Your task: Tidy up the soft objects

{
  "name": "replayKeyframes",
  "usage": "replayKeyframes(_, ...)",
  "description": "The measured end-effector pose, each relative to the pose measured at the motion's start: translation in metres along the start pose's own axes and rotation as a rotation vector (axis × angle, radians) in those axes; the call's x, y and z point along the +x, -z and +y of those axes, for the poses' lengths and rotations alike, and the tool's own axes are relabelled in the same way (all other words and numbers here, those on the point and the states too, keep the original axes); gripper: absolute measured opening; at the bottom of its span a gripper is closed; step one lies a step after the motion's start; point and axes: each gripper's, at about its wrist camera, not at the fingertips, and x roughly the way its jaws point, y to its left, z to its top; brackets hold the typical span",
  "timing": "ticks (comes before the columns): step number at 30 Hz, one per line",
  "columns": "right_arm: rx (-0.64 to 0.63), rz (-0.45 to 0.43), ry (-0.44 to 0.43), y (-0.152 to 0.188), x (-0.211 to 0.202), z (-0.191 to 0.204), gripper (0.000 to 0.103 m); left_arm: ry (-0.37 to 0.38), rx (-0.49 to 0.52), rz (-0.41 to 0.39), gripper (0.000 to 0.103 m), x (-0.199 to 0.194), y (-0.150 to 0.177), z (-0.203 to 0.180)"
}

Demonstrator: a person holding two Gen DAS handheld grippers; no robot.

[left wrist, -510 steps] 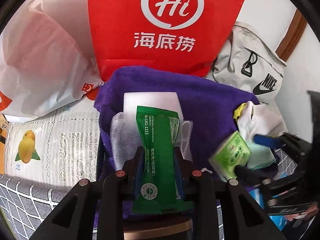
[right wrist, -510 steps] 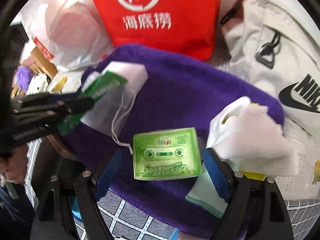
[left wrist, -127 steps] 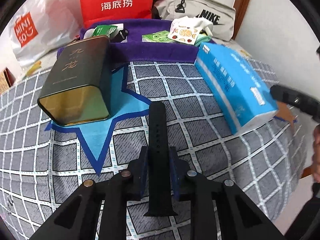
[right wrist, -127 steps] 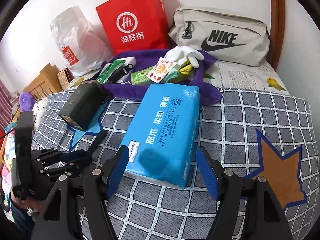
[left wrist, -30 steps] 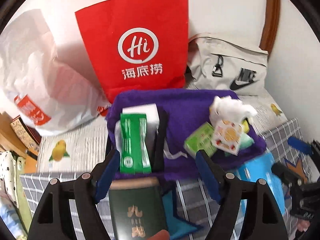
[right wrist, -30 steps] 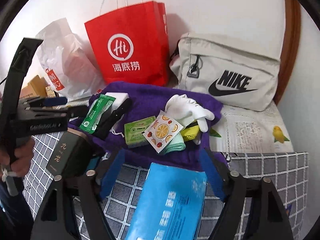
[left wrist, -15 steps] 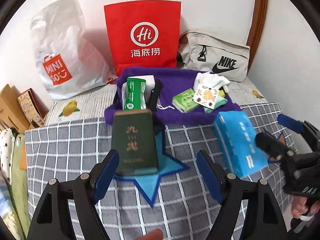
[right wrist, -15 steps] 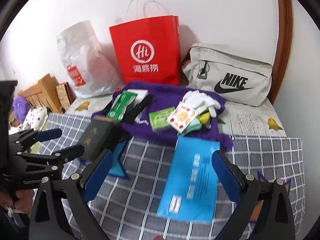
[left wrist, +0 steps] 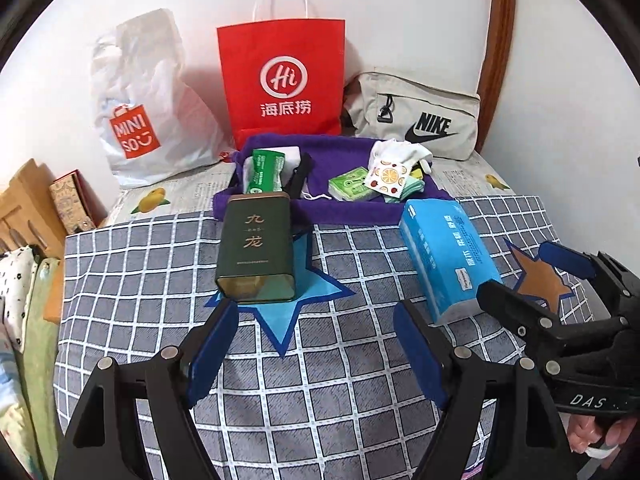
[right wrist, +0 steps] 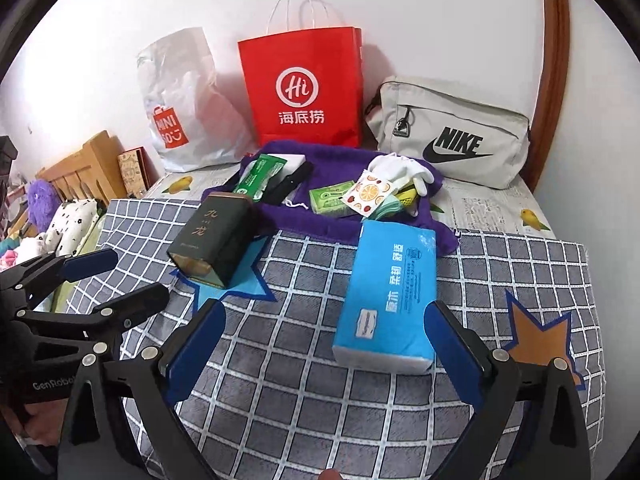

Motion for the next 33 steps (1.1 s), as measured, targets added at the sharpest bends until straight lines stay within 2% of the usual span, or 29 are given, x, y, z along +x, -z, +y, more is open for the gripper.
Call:
replayKeyframes(9,0.017,-0.025,-0.009,0.007,-0.014,-0.001,0.099,-0.028,-0.007,-0.034,0.078,-0.017,0.006,-0.007)
replayKeyframes(33,0.034,-0.030,-0.003,0.009,-0.022,-0.005,0.099,-0.010,-0.026,-0.039,0.078,-0.021,0.006,-0.008)
